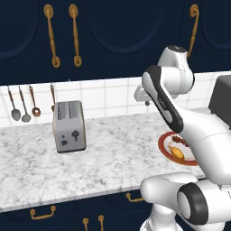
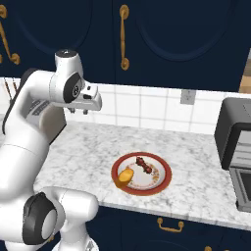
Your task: Pick up the kebab skewer and baguette bread, and place them inside the toaster oven. Close the toaster oven door and start by setting the timer.
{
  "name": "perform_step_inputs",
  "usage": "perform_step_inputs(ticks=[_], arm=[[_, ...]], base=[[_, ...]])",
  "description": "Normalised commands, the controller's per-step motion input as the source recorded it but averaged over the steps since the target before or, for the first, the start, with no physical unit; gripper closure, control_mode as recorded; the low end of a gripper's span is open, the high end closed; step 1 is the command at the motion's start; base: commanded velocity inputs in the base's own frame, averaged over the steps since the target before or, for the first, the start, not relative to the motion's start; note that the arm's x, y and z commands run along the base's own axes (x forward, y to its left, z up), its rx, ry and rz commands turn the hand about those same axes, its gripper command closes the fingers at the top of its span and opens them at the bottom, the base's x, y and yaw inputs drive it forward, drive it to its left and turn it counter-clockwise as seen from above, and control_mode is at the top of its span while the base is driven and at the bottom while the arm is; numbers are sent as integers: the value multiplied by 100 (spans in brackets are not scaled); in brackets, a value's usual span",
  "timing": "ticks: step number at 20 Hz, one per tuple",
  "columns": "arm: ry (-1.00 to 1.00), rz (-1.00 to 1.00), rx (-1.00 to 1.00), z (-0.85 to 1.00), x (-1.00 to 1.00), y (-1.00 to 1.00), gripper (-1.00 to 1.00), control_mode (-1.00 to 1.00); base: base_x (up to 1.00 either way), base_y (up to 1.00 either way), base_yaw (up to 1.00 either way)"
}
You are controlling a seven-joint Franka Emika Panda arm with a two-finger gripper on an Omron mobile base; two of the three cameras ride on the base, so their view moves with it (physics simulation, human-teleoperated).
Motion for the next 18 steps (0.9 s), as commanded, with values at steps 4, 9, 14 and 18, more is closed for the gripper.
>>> perform_step_inputs(ticks=[4, 9, 14, 18], arm=[[0, 0, 0, 0, 0, 0, -100, 100], [0, 0, 0, 0, 0, 0, -100, 100], [0, 0, 0, 0, 0, 0, -100, 100], [0, 0, 0, 0, 0, 0, -100, 100]], base=[[0, 0, 0], [0, 0, 0], [0, -50, 0], [0, -68, 0]])
